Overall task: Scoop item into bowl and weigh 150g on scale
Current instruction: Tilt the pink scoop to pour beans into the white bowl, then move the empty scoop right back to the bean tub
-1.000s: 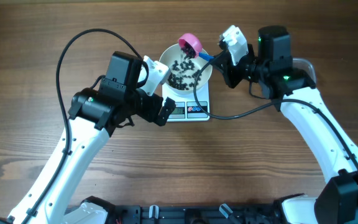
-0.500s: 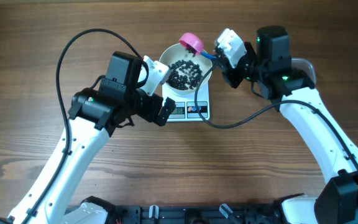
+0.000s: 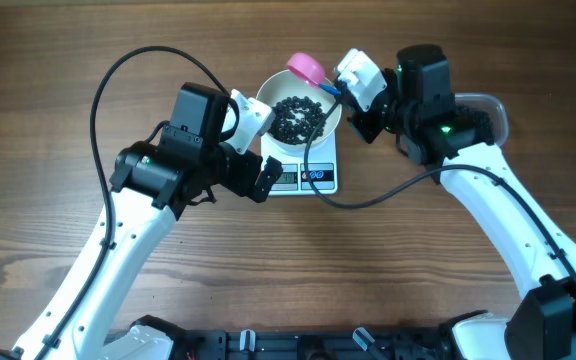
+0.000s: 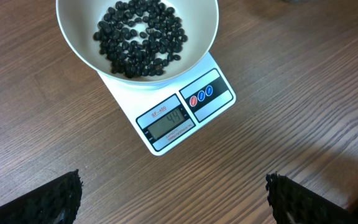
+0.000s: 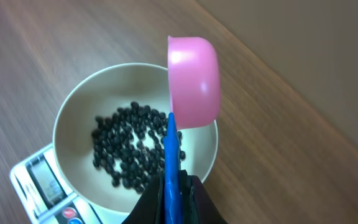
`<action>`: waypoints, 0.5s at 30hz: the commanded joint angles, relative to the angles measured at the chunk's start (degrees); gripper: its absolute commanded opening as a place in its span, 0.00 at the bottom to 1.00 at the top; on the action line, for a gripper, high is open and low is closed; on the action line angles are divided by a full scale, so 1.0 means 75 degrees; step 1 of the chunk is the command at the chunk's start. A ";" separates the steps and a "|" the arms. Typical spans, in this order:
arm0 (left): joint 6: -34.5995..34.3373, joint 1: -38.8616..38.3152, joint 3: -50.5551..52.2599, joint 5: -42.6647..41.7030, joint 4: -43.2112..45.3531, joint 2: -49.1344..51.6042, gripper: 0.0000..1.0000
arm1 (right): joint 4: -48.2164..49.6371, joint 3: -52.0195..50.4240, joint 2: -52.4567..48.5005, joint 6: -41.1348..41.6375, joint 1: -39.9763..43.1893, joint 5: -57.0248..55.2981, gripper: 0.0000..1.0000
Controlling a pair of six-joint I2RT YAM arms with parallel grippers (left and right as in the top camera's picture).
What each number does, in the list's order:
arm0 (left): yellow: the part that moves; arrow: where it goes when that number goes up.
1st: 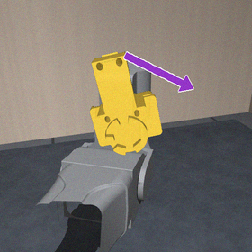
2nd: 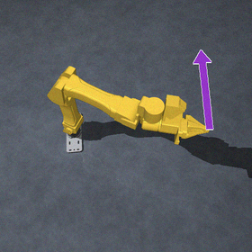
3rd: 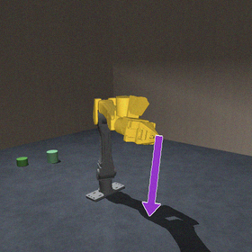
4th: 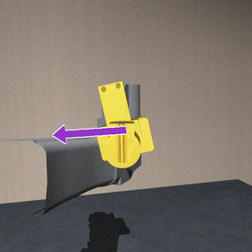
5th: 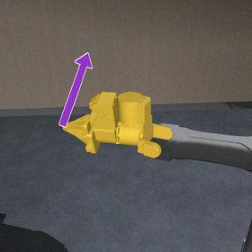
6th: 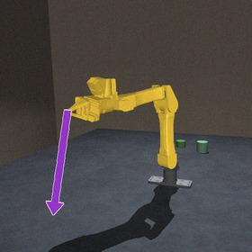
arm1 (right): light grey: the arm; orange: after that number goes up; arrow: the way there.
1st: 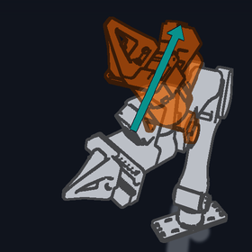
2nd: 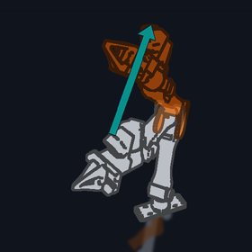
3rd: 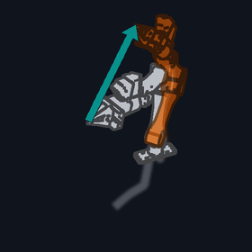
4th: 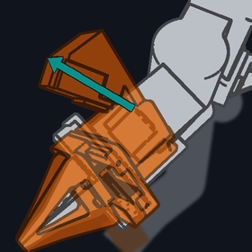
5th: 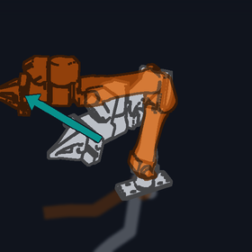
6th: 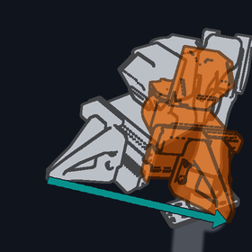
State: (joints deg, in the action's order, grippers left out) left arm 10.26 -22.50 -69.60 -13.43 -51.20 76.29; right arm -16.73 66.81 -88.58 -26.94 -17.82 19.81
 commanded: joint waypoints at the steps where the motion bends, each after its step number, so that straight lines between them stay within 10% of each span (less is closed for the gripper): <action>1: 0.0122 -0.0035 -0.0122 -0.0122 0.0015 -0.0029 1.00 | 0.0341 0.0050 0.0335 0.2320 -0.0012 -0.0122 0.04; 15: 0.0122 -0.0035 -0.0122 -0.0119 0.0015 -0.0029 1.00 | -0.0711 0.0047 0.1888 0.2987 0.3602 -0.0755 0.04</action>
State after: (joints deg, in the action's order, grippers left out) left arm 10.26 -22.50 -69.60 -13.43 -51.22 76.29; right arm -17.93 66.98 -74.50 -5.85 1.41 16.62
